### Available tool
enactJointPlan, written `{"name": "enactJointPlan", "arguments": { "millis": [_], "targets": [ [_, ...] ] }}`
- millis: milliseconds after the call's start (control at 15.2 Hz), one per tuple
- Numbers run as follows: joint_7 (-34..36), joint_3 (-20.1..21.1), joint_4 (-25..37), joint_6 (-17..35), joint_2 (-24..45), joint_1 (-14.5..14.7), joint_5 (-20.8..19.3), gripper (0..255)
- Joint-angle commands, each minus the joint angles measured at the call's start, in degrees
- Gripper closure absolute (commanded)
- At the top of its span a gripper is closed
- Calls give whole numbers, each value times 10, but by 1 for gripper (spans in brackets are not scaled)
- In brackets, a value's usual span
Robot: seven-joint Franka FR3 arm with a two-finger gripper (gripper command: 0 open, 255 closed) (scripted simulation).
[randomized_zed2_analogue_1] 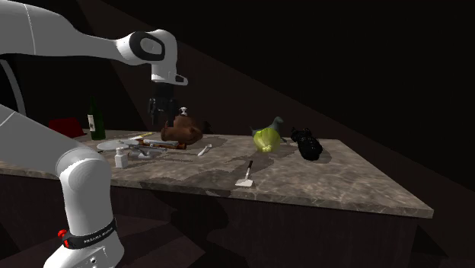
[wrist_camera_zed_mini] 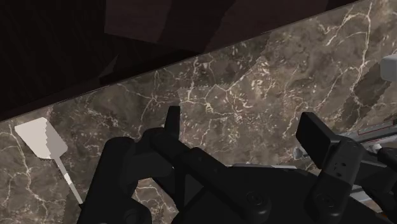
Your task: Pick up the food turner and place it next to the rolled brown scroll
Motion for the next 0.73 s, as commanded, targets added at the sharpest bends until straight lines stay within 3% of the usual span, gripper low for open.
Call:
{"name": "enactJointPlan", "arguments": {
  "millis": [0,660],
  "targets": [
    [0,0,0,0,0,0,0,0],
    [-147,-103,-21,177,113,-8,-62,0]
  ]
}}
